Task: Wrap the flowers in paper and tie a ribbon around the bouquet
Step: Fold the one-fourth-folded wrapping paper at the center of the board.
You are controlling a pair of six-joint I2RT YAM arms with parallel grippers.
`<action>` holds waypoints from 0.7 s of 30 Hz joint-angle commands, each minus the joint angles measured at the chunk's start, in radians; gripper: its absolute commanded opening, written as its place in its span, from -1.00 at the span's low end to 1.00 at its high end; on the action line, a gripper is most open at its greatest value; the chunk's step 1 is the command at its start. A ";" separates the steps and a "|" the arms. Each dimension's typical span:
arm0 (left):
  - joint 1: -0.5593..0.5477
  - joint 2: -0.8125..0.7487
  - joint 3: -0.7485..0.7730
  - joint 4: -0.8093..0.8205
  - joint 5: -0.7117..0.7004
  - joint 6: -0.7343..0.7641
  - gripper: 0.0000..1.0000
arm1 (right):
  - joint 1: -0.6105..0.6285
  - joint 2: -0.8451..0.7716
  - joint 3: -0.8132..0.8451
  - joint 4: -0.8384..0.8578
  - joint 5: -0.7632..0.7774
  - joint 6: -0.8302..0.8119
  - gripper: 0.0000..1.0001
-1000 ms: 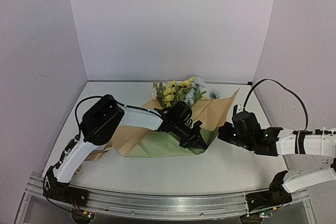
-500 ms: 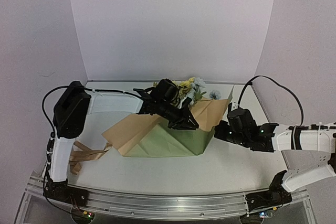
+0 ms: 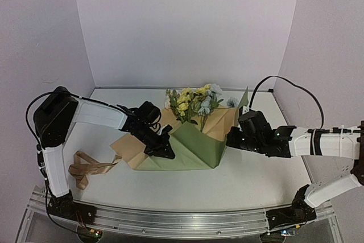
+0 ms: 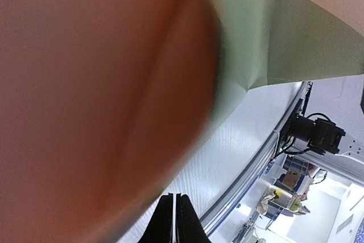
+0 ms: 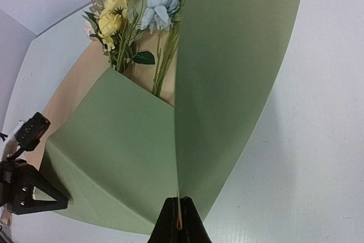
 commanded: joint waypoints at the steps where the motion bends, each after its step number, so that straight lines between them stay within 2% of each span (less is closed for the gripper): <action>1: -0.009 0.065 0.046 0.066 -0.036 0.008 -0.92 | 0.026 0.057 0.081 -0.009 -0.025 -0.029 -1.00; 11: -0.009 0.147 0.093 0.105 -0.071 -0.044 -0.91 | 0.066 0.282 0.255 0.038 -0.181 -0.002 -1.00; 21: -0.009 0.170 0.072 0.170 -0.084 -0.090 -0.87 | 0.068 0.484 0.344 0.159 -0.333 0.068 -1.00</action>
